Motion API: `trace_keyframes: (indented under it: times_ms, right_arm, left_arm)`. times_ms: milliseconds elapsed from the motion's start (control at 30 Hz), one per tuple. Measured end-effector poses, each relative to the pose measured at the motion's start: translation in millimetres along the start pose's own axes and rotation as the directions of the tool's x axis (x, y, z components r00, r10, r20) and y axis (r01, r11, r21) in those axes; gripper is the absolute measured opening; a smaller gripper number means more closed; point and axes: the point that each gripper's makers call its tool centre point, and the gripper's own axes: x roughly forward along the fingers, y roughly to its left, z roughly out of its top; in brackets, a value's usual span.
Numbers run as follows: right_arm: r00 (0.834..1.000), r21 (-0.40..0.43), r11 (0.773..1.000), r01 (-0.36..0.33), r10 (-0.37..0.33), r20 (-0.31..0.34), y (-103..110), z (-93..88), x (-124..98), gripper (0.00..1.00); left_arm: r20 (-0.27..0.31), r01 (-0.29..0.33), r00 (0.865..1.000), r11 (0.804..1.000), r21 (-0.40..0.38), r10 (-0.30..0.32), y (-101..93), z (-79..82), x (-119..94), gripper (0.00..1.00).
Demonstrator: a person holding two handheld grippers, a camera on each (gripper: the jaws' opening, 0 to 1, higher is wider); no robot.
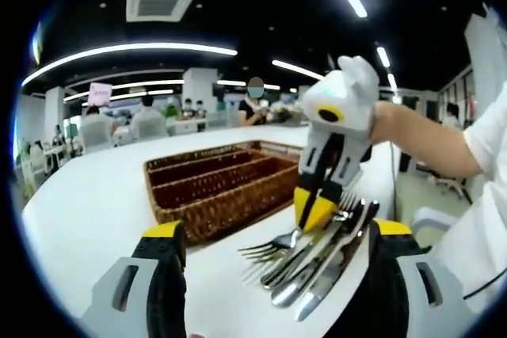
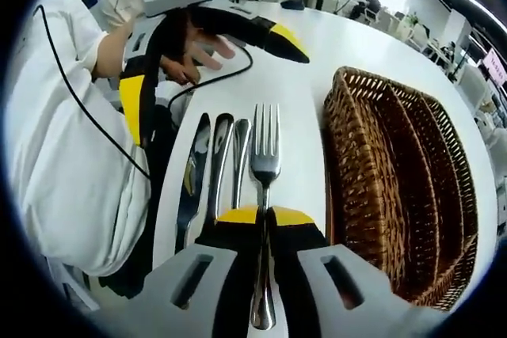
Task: Arrange the knives, forks, and spoons in their matching storage slots by inserting each utensil handle-first until every utensil is classified and aligned in the correct compartment
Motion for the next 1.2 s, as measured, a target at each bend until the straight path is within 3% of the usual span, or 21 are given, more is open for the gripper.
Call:
trace_keyframes:
  times_ms: [1200]
  right_arm:
    - [0.992, -0.007, 0.999, -0.048, 0.047, -0.115, 8, -7.6, 14, 0.02]
  left_arm:
    - [-0.014, -0.001, 1.000, 1.000, -0.008, 0.001, -3.2, -9.2, -3, 0.99]
